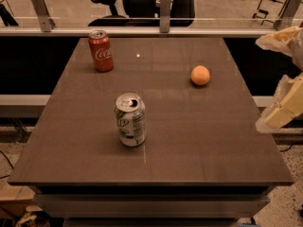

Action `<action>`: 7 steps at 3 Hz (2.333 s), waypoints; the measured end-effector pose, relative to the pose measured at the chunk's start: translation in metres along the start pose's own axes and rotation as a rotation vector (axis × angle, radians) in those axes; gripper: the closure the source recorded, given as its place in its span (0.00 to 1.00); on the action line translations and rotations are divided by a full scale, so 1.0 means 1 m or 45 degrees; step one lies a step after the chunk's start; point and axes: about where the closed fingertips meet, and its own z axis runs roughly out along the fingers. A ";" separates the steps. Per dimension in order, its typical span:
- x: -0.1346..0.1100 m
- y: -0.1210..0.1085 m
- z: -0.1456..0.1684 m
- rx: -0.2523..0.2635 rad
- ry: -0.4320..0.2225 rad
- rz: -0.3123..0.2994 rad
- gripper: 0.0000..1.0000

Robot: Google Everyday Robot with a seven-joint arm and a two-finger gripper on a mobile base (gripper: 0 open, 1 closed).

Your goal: Knock 7up can over

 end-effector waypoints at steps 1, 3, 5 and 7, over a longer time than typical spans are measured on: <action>-0.001 0.000 0.010 -0.097 -0.231 -0.032 0.00; -0.022 0.015 0.029 -0.249 -0.576 -0.039 0.00; -0.020 0.034 0.030 -0.243 -0.617 0.011 0.00; -0.012 0.055 0.035 -0.234 -0.639 0.068 0.00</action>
Offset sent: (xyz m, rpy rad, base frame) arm 0.0034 0.0358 -0.0161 0.5524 0.0363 0.2973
